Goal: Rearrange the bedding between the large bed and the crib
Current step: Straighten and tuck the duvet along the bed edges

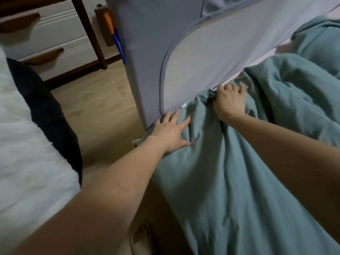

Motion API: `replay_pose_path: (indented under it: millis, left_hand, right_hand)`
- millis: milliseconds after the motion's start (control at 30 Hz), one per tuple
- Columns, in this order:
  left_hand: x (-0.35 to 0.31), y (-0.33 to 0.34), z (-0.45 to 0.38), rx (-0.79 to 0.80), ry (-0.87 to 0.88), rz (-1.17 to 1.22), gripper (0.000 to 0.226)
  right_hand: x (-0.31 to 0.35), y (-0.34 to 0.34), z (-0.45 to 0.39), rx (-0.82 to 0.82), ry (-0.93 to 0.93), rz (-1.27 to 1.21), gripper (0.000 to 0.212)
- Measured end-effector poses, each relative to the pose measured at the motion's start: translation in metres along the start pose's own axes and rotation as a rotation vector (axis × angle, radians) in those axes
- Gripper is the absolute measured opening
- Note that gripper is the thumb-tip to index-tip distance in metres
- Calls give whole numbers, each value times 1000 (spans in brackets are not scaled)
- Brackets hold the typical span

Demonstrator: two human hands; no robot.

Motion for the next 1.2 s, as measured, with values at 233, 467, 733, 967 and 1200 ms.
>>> replay_pose_path:
  millis: [233, 467, 733, 967, 1200]
  left_hand:
    - [19, 19, -15, -108, -117, 115, 62]
    - [-10, -46, -20, -464, -22, -37, 43]
    - [-37, -38, -85, -371, -162, -243, 56]
    - [-7, 40, -48, 22, -222, -126, 85]
    - [-67, -88, -34, 321, -11, -308, 49]
  right_hand:
    - [14, 26, 33, 544, -277, -188, 110]
    - [-20, -48, 12, 12, 64, -207, 9]
    - [-28, -1, -28, -229, 183, -79, 44]
    - [-13, 67, 86, -5, 80, -257, 67]
    - [-35, -20, 25, 608, 236, -577, 56]
Point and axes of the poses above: each hand's wrist, its own z-axis away from the middle knuckle, its own y-axis out of the palm, x = y × z, the point moved 4 cm from there along -z, towards the middle knuckle, and after that the axes turned 13 degrees about -x, right-handed, at the moved point
